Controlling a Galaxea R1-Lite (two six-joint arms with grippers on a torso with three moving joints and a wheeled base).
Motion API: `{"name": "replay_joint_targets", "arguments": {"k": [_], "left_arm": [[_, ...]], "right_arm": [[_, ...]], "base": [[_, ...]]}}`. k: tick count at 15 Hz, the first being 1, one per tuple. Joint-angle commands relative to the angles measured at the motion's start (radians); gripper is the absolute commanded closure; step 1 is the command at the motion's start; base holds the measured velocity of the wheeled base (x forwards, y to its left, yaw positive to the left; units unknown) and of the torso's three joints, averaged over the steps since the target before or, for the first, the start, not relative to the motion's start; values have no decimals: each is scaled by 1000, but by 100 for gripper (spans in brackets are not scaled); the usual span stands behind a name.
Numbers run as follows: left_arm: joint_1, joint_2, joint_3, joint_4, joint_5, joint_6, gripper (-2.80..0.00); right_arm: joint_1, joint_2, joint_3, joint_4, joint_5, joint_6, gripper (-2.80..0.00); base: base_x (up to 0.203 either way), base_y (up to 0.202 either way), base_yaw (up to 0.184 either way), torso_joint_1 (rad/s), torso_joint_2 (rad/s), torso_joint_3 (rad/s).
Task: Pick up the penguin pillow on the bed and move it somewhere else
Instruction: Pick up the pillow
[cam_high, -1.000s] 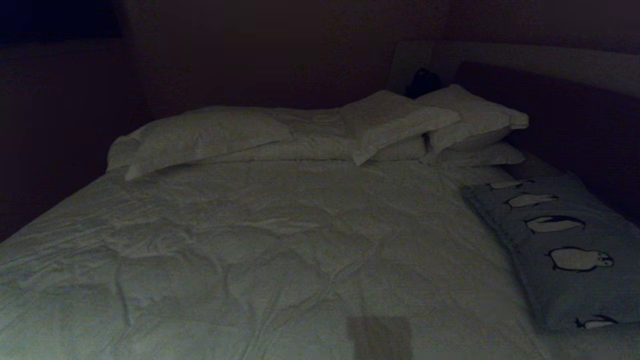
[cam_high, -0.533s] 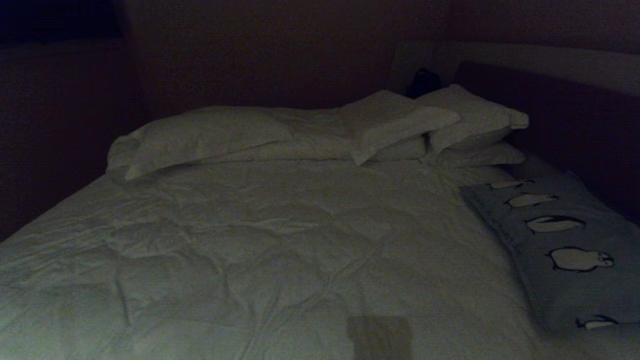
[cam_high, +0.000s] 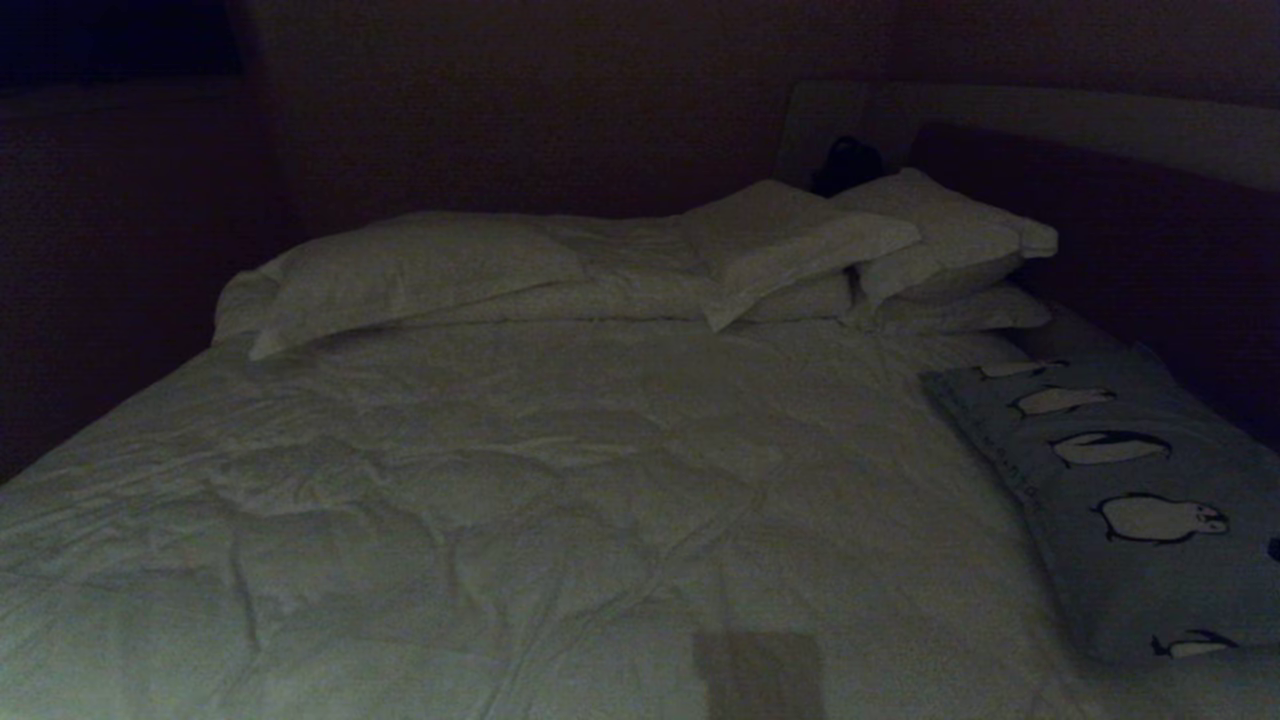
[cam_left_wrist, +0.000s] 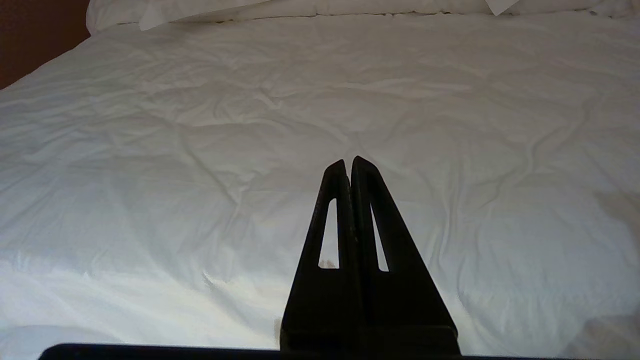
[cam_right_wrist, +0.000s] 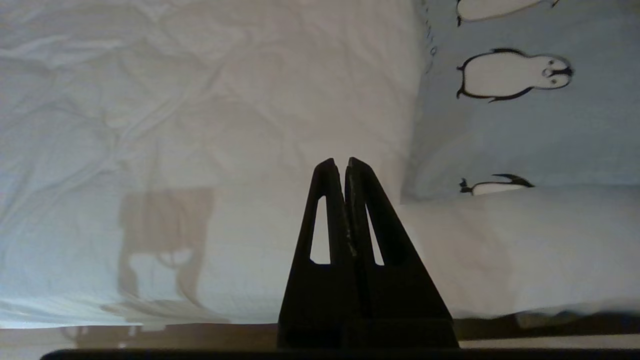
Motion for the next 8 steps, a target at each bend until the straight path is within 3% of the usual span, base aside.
{"name": "replay_joint_targets", "arguments": {"k": [1, 8], "left_arm": [[0, 0, 0, 0, 0, -1, 0], [0, 0, 0, 0, 0, -1, 0]], "right_arm": [[0, 56, -13, 2, 0, 7, 0], [-3, 140, -97, 64, 0, 18, 0]], "base": [[0, 0, 0, 0, 0, 0], [0, 0, 0, 0, 0, 0]]}}
